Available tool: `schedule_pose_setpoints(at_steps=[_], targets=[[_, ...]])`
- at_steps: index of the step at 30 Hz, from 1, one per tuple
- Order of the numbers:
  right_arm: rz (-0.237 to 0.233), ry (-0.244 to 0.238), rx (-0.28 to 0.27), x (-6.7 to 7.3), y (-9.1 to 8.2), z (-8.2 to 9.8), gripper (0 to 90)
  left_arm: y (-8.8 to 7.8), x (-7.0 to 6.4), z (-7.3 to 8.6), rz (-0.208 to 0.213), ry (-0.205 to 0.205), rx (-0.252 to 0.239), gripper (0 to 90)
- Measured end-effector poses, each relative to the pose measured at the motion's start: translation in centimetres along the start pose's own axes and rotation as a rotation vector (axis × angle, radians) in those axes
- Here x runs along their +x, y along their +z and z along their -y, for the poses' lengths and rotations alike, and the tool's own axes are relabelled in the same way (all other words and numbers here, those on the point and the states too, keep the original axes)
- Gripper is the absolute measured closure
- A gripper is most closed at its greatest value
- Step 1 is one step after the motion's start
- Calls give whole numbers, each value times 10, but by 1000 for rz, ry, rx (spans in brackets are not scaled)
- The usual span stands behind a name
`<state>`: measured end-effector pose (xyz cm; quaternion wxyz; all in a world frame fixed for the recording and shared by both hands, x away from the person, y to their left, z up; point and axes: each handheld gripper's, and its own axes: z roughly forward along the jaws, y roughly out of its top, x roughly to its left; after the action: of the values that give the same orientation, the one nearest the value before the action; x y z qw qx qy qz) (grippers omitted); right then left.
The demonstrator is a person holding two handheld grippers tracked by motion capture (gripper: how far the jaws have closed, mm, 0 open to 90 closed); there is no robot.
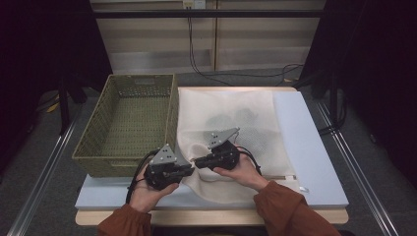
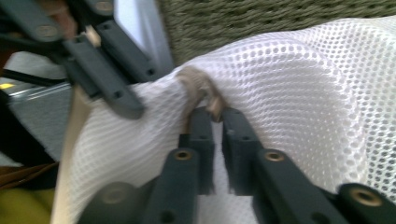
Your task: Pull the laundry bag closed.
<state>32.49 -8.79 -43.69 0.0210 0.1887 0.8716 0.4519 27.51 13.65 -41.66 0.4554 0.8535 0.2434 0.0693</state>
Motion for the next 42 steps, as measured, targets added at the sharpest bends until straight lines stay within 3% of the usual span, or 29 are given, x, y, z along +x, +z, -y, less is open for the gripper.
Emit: schedule_pose_setpoints(at_steps=[5, 12, 17, 24, 34, 42], targets=[[23, 3, -28, -1, 4, 0, 734, -2, 2, 0, 25, -26, -30, 848], [42, -34, -59, 3, 3, -1, 779, -3, 5, 3, 20, -19, -16, 849], [31, -52, -73, 2, -3, 0, 829, -1, 4, 3, 11, -12, 1, 847], [16, -32, -84, 0, -9, 3, 808, -1, 4, 4, -4, -14, 17, 844], [-18, -47, -98, 2, -12, 3, 813, 0, 8, 8, -5, -24, 37, 838], [-16, -44, -97, 1, -8, 4, 802, 1, 6, 9, -3, -14, 45, 838]])
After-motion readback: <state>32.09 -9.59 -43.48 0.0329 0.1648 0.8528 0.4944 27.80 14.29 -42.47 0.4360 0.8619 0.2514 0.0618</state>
